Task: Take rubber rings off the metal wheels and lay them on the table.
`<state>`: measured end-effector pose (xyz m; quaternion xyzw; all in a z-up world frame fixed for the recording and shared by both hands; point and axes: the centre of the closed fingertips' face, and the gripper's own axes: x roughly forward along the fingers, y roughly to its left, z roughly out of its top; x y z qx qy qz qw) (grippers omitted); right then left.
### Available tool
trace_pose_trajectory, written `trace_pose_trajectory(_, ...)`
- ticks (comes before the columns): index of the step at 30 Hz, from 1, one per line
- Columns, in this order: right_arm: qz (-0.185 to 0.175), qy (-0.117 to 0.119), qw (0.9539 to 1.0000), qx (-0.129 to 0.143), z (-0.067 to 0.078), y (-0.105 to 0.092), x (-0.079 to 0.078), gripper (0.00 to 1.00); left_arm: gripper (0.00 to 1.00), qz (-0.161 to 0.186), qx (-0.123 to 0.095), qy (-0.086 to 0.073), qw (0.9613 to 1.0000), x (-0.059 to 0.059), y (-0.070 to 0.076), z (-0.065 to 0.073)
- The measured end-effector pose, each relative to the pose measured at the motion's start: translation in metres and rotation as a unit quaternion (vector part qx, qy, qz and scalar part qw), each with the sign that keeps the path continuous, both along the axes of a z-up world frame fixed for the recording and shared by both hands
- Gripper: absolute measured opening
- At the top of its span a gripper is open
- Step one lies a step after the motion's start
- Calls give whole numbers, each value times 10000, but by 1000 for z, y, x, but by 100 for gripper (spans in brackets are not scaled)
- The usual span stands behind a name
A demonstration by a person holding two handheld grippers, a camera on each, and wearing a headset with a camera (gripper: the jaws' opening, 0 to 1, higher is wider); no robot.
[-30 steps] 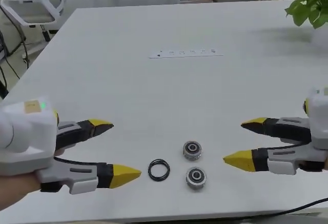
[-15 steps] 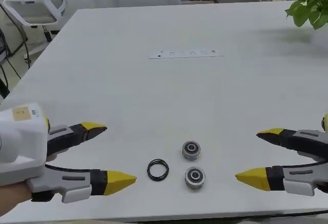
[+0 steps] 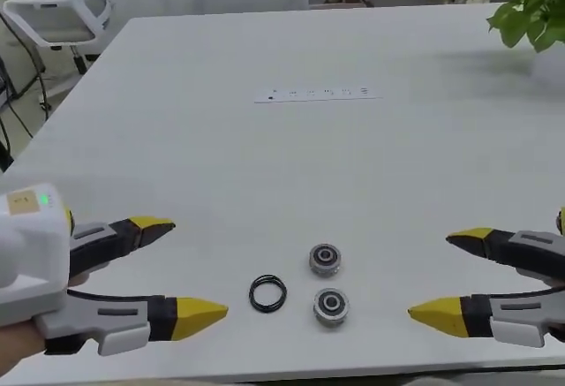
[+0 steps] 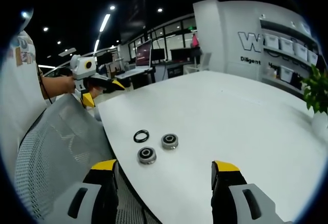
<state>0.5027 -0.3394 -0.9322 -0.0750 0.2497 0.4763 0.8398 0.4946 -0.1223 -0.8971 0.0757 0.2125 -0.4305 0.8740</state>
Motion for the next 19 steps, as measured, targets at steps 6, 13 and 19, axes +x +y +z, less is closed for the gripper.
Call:
trace_pose_trajectory(6, 16, 13, 10000, -23, -1, -1, -2, 73, 77, -4, 28, 5, 10000, 0, -1, 0)
trace_pose_trajectory(13, -10, 32, 10000, -11, -2, -3, -1, 72, 77, -1, 45, 27, 10000, 0, 0, -1)
trace_pose_trajectory(19, -27, 35, 10000, -7, -1, -3, -2, 72, 77, -8, 49, 38, 10000, 0, 0, -1)
